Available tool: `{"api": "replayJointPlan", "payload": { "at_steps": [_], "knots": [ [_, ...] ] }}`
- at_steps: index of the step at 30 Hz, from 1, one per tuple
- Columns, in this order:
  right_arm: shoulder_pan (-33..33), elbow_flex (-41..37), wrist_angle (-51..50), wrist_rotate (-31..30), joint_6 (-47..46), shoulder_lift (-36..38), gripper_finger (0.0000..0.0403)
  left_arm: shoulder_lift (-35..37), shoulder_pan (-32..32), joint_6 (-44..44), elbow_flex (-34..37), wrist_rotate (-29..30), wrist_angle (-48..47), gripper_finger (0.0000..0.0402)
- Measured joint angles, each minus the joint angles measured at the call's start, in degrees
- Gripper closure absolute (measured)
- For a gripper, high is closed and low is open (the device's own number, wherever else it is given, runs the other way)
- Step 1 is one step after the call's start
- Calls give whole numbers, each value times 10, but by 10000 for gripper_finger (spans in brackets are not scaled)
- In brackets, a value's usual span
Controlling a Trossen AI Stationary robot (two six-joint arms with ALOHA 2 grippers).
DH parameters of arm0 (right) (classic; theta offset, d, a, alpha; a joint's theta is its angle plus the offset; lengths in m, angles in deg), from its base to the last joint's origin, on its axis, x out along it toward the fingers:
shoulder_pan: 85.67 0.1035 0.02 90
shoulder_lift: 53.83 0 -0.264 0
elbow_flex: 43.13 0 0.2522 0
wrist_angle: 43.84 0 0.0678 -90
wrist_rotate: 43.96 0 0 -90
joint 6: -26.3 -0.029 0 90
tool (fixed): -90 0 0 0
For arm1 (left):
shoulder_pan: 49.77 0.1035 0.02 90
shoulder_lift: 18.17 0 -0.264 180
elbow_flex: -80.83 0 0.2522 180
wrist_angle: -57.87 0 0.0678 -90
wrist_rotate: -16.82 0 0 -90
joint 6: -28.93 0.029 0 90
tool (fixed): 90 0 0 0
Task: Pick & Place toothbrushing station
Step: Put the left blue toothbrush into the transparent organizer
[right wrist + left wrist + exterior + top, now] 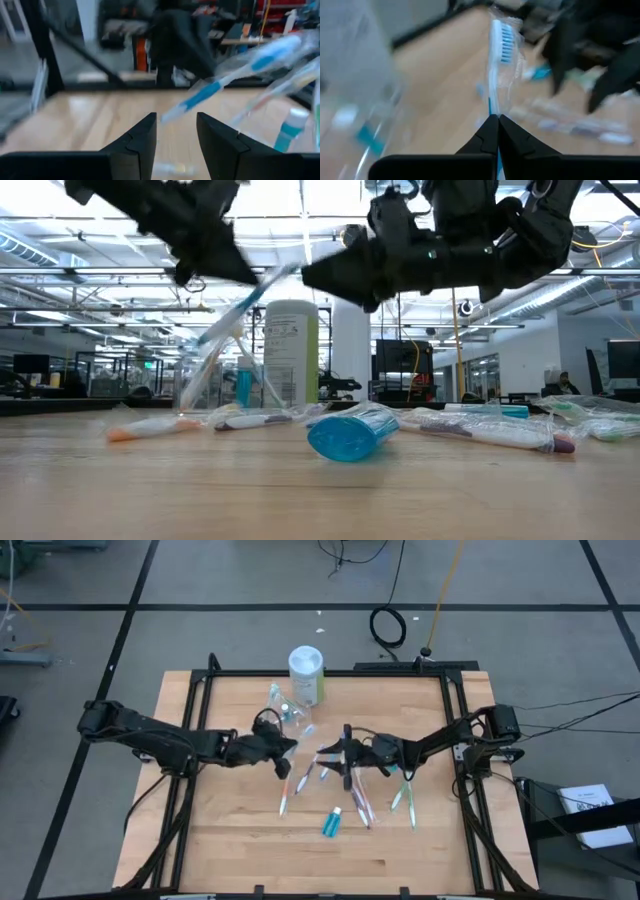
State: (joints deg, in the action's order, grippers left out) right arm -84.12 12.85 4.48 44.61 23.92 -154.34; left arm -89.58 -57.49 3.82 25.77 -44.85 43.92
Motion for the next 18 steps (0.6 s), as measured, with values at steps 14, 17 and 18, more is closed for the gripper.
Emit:
{"api": "replayJointPlan", "payload": {
  "at_steps": [14,17,18],
  "knots": [
    [-35,0,45,-18,-30,0,247,-3,12,100,0,64,81,399],
    [-34,0,45,-49,-30,0,246,-19,37,130,0,149,137,396],
    [-35,0,44,-59,-30,0,247,-28,48,154,0,169,168,397]
  ]
}}
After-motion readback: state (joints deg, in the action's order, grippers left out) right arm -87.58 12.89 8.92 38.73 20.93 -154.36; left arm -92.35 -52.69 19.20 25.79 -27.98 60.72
